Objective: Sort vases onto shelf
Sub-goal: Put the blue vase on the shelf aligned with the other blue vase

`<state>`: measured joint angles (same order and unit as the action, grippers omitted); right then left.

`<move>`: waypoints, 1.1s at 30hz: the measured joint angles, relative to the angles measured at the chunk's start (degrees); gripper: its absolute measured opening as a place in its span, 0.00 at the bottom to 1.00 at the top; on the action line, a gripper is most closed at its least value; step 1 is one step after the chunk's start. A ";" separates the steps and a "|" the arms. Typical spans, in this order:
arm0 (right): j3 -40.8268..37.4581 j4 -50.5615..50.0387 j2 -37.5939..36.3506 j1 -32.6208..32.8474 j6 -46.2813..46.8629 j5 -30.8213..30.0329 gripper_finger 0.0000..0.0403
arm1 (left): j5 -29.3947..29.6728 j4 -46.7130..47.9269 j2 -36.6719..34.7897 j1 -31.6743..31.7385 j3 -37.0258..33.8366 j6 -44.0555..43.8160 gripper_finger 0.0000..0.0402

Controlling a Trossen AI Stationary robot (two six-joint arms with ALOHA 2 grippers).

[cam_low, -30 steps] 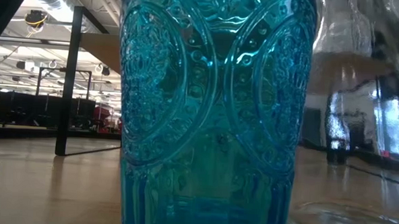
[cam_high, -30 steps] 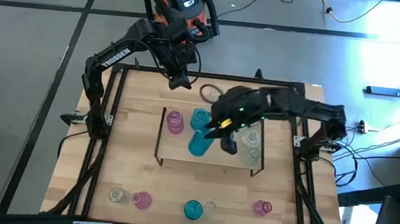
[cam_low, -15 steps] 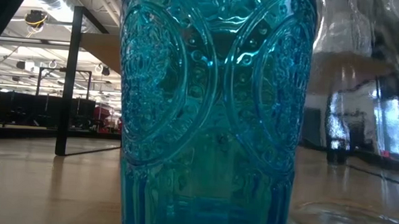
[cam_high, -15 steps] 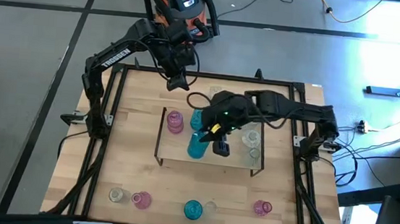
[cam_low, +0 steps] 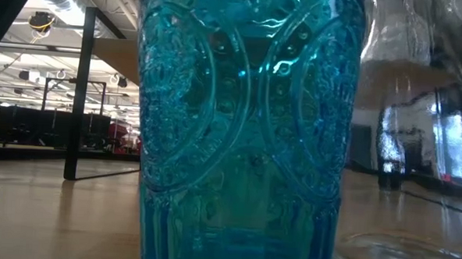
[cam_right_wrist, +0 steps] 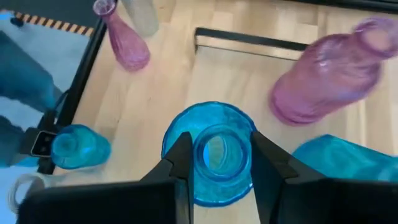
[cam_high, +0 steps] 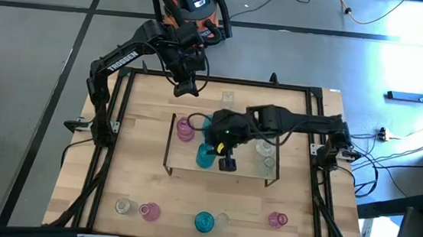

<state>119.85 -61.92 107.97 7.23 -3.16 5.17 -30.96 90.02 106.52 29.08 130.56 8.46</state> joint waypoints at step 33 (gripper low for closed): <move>0.01 -4.47 2.76 -0.62 -4.67 -8.59 0.20 | -0.12 0.00 0.00 -0.02 0.00 2.26 0.00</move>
<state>119.86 -66.39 110.74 6.61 -7.83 -3.42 -31.08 90.02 106.52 29.06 130.56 10.73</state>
